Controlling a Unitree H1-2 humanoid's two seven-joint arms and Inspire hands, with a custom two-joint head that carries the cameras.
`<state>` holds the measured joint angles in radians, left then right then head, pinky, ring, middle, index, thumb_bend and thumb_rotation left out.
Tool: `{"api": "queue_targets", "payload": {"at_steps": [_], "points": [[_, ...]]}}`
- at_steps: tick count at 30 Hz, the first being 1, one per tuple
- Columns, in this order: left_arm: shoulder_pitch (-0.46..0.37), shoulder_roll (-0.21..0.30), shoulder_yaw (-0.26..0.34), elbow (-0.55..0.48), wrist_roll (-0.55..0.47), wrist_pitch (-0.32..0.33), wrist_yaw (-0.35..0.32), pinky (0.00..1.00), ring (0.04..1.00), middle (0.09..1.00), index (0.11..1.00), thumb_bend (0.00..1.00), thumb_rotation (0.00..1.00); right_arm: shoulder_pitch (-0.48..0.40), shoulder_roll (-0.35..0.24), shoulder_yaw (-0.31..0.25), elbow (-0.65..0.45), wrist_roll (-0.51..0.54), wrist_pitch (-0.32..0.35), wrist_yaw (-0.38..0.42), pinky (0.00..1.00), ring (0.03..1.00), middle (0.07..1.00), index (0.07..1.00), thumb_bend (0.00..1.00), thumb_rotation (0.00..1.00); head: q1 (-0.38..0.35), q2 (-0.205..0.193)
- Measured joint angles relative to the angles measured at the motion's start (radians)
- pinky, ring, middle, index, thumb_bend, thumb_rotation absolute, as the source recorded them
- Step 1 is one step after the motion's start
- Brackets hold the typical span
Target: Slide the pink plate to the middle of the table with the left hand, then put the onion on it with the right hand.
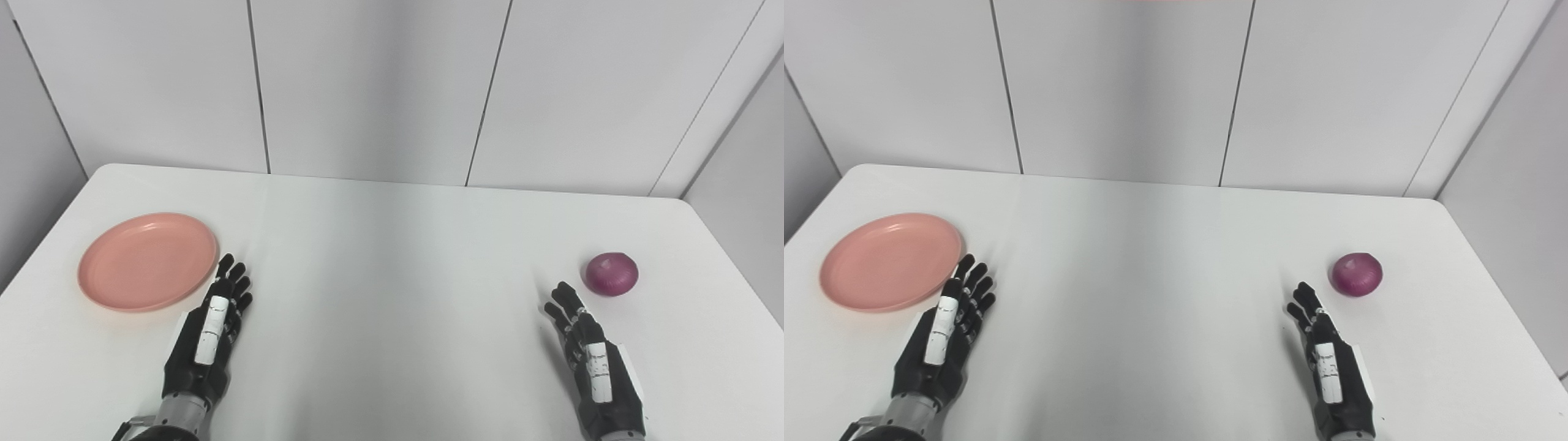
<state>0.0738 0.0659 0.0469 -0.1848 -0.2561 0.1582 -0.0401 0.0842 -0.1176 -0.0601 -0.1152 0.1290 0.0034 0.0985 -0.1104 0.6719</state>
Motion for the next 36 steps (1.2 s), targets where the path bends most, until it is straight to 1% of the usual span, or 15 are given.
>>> {"api": "queue_targets", "payload": {"at_steps": [36], "points": [[0.000, 0.000, -0.002, -0.003, 0.000, 0.005, 0.000, 1.00, 1.000, 1.000, 1.000, 0.87, 0.85, 0.000, -0.001, 0.001, 0.000, -0.003, 0.000, 0.001, 0.99, 0.915, 0.933, 0.937, 0.93, 0.95, 0.002, 0.000]]}}
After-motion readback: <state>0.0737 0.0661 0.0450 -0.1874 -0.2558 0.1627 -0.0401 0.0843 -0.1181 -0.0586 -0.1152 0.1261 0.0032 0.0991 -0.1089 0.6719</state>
